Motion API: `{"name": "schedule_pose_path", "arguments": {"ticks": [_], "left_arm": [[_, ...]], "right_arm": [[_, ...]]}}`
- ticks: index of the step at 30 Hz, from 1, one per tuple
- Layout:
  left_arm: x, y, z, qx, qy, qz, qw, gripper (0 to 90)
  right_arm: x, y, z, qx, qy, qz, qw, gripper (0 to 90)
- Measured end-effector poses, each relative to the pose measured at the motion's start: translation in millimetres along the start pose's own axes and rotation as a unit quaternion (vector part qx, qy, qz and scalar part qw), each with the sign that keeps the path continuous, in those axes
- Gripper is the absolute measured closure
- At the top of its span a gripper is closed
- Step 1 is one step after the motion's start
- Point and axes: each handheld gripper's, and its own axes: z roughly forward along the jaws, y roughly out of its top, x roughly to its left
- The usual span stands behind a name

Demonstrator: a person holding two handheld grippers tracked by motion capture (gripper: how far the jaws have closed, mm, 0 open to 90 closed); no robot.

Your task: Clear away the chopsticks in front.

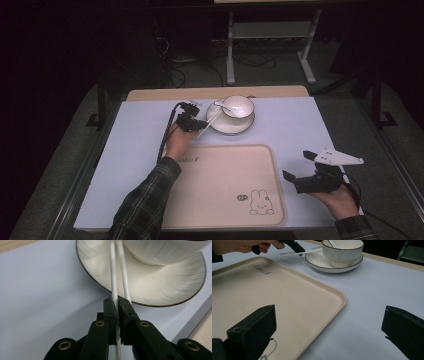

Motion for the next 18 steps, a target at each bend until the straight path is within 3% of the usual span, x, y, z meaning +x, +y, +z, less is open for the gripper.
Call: {"name": "schedule_pose_path", "arguments": {"ticks": [8, 18], "left_arm": [[-0.1, 1.7, -4.9, -0.006, 0.004, -0.002, 1.0000, 86.0], [7.7, 0.8, -28.1, -0.010, 0.001, -0.004, 0.9999, 86.1]], "right_arm": [[-0.5, -0.1, -0.7, -0.001, 0.000, 0.001, 1.0000, 0.0], [-0.4, -0.1, -0.8, -0.001, -0.001, 0.002, 1.0000, 0.0]]}}
